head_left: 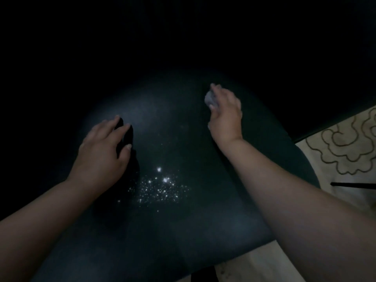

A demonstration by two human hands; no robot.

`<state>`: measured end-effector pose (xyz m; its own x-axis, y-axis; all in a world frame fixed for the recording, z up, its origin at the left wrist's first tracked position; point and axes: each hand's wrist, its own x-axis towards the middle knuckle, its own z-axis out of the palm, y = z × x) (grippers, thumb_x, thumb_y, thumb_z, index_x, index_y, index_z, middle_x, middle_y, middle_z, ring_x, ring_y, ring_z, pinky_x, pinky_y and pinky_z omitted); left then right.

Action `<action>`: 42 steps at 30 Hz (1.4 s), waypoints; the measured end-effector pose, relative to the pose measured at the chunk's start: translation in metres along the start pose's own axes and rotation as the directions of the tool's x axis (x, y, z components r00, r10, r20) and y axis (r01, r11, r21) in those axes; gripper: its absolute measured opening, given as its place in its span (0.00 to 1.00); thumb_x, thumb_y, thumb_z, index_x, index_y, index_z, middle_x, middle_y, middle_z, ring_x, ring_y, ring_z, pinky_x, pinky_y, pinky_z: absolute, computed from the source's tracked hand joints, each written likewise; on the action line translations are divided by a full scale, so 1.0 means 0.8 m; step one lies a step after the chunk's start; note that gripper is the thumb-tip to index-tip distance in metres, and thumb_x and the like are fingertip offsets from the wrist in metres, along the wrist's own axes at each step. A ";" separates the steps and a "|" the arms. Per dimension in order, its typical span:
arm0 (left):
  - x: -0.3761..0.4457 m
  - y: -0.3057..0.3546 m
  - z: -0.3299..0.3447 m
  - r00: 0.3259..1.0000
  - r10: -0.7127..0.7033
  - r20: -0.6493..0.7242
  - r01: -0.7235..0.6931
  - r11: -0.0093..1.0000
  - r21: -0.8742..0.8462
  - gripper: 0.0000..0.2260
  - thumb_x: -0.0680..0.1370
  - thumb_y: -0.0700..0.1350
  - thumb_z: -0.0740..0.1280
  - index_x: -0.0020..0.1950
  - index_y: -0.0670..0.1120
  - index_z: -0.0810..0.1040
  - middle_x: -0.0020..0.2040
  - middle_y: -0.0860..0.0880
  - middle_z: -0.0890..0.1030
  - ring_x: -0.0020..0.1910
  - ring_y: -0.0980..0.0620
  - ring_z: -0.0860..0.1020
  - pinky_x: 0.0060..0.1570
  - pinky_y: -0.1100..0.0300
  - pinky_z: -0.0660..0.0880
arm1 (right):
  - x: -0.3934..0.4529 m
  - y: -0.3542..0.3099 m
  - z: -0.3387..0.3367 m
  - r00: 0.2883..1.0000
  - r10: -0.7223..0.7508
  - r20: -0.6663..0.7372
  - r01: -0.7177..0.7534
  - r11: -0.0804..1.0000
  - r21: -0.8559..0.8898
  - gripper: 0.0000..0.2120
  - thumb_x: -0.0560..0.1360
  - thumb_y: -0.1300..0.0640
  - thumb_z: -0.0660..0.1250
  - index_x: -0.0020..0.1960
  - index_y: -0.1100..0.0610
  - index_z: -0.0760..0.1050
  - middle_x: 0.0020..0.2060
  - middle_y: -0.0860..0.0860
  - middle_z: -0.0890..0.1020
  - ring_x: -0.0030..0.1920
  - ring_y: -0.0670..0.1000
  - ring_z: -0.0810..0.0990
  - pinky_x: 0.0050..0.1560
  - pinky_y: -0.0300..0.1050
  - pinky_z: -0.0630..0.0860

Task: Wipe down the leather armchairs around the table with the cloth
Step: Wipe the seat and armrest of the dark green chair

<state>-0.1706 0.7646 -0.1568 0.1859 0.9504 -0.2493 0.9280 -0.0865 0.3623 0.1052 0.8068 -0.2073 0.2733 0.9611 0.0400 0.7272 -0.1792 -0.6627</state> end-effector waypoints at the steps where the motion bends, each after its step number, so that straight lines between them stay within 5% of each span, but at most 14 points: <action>1: 0.001 0.001 0.002 1.000 -0.003 0.003 0.003 1.000 -0.005 0.23 0.78 0.46 0.65 0.73 0.47 0.68 0.76 0.48 0.62 0.75 0.46 0.56 0.73 0.47 0.55 | -0.014 -0.010 0.008 0.994 -0.099 0.038 0.099 0.995 0.010 0.23 0.75 0.70 0.60 0.69 0.56 0.71 0.65 0.55 0.74 0.64 0.57 0.70 0.67 0.50 0.65; 4: 0.001 0.004 0.005 1.000 -0.010 0.007 0.010 1.000 -0.007 0.24 0.78 0.47 0.65 0.73 0.47 0.68 0.76 0.47 0.63 0.75 0.46 0.56 0.73 0.48 0.55 | -0.089 -0.042 0.031 0.886 -0.390 0.251 0.376 0.921 0.105 0.22 0.73 0.70 0.62 0.65 0.57 0.75 0.59 0.55 0.78 0.58 0.58 0.74 0.60 0.53 0.71; 6: 0.002 0.004 0.003 1.000 -0.020 -0.001 0.020 1.000 -0.012 0.23 0.78 0.47 0.64 0.74 0.47 0.68 0.76 0.48 0.62 0.75 0.46 0.56 0.73 0.46 0.56 | -0.113 -0.048 0.028 0.849 -0.414 0.328 0.371 0.909 0.188 0.24 0.73 0.72 0.62 0.66 0.57 0.73 0.61 0.55 0.77 0.60 0.55 0.72 0.62 0.50 0.68; 11: 0.008 -0.009 -0.005 0.998 -0.031 -0.053 0.029 0.999 -0.045 0.22 0.78 0.46 0.64 0.72 0.48 0.69 0.75 0.48 0.63 0.74 0.46 0.58 0.72 0.43 0.58 | -0.014 -0.022 -0.005 0.986 -0.168 0.027 0.163 0.979 0.120 0.22 0.72 0.72 0.63 0.64 0.60 0.74 0.59 0.61 0.74 0.60 0.61 0.73 0.64 0.54 0.68; 14: 0.008 -0.028 -0.007 0.995 -0.057 -0.080 0.054 0.998 -0.043 0.22 0.78 0.45 0.65 0.72 0.46 0.70 0.75 0.46 0.65 0.74 0.43 0.60 0.71 0.43 0.59 | 0.039 -0.009 -0.005 1.000 0.008 0.020 -0.008 0.999 0.038 0.22 0.76 0.69 0.61 0.67 0.53 0.72 0.62 0.58 0.68 0.62 0.54 0.69 0.67 0.42 0.64; 16: 0.003 -0.039 -0.007 0.993 -0.091 -0.082 0.086 0.995 -0.052 0.22 0.77 0.45 0.65 0.72 0.46 0.70 0.74 0.45 0.65 0.73 0.42 0.60 0.70 0.42 0.60 | 0.030 -0.016 0.007 0.999 -0.030 0.033 0.032 0.999 -0.036 0.23 0.75 0.70 0.60 0.67 0.53 0.73 0.61 0.58 0.70 0.59 0.51 0.68 0.63 0.33 0.62; 20: -0.014 -0.051 -0.005 0.993 -0.083 -0.088 0.079 0.996 -0.050 0.22 0.77 0.43 0.67 0.71 0.44 0.71 0.73 0.43 0.66 0.73 0.40 0.62 0.71 0.43 0.60 | -0.066 -0.043 0.026 0.889 -0.370 0.270 0.377 0.926 0.027 0.26 0.68 0.75 0.61 0.63 0.59 0.77 0.54 0.60 0.77 0.55 0.61 0.74 0.58 0.52 0.72; 24: -0.029 -0.052 -0.004 0.996 -0.039 -0.085 0.036 0.999 -0.039 0.22 0.76 0.43 0.67 0.70 0.43 0.72 0.73 0.43 0.68 0.72 0.40 0.63 0.71 0.45 0.60 | -0.121 -0.058 0.015 0.824 -0.370 0.430 0.315 0.929 0.194 0.27 0.70 0.74 0.63 0.66 0.56 0.73 0.59 0.54 0.75 0.59 0.53 0.72 0.63 0.50 0.70; 27: -0.044 -0.056 0.000 0.996 -0.019 -0.083 0.017 1.000 -0.026 0.22 0.76 0.42 0.68 0.70 0.43 0.72 0.72 0.42 0.68 0.71 0.40 0.64 0.70 0.43 0.61 | -0.072 -0.061 0.003 0.919 -0.277 0.280 0.239 0.957 0.161 0.22 0.72 0.70 0.66 0.66 0.60 0.72 0.59 0.55 0.74 0.61 0.52 0.72 0.65 0.45 0.67; 30: -0.056 -0.059 0.007 0.996 -0.020 -0.092 0.017 0.999 -0.030 0.23 0.75 0.41 0.68 0.70 0.43 0.72 0.73 0.42 0.67 0.71 0.39 0.64 0.69 0.41 0.63 | -0.018 -0.062 0.003 0.975 -0.178 0.132 0.199 0.966 -0.165 0.17 0.75 0.58 0.68 0.63 0.51 0.76 0.64 0.56 0.69 0.64 0.56 0.67 0.65 0.48 0.63; 32: -0.062 -0.058 0.012 0.994 -0.041 -0.106 0.037 0.998 -0.045 0.23 0.75 0.41 0.68 0.71 0.44 0.71 0.73 0.42 0.66 0.72 0.40 0.63 0.69 0.41 0.62 | -0.010 -0.062 0.014 0.984 -0.144 0.109 0.166 0.960 -0.225 0.15 0.76 0.58 0.66 0.61 0.48 0.77 0.63 0.55 0.69 0.63 0.57 0.66 0.63 0.46 0.62; 37: -0.067 -0.048 0.016 0.988 -0.091 -0.123 0.081 0.993 -0.089 0.24 0.76 0.41 0.68 0.71 0.44 0.71 0.74 0.43 0.65 0.74 0.41 0.60 0.70 0.43 0.61 | -0.071 -0.073 0.037 0.952 -0.162 0.258 0.150 0.986 0.066 0.29 0.71 0.74 0.60 0.70 0.58 0.68 0.62 0.59 0.71 0.62 0.57 0.70 0.67 0.48 0.66; 42: -0.069 -0.043 0.013 0.989 -0.103 -0.107 0.094 0.992 -0.083 0.24 0.76 0.42 0.68 0.72 0.44 0.70 0.75 0.44 0.64 0.74 0.43 0.59 0.72 0.45 0.58 | -0.099 -0.081 0.028 0.835 -0.370 0.407 0.323 0.929 0.182 0.23 0.72 0.71 0.66 0.66 0.60 0.73 0.56 0.57 0.75 0.57 0.54 0.73 0.62 0.43 0.69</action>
<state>-0.2095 0.7123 -0.1652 0.0536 0.9808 -0.1874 0.9113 0.0286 0.4106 0.0229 0.7472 -0.1842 -0.2966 0.9547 -0.0256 0.6491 0.1818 -0.7386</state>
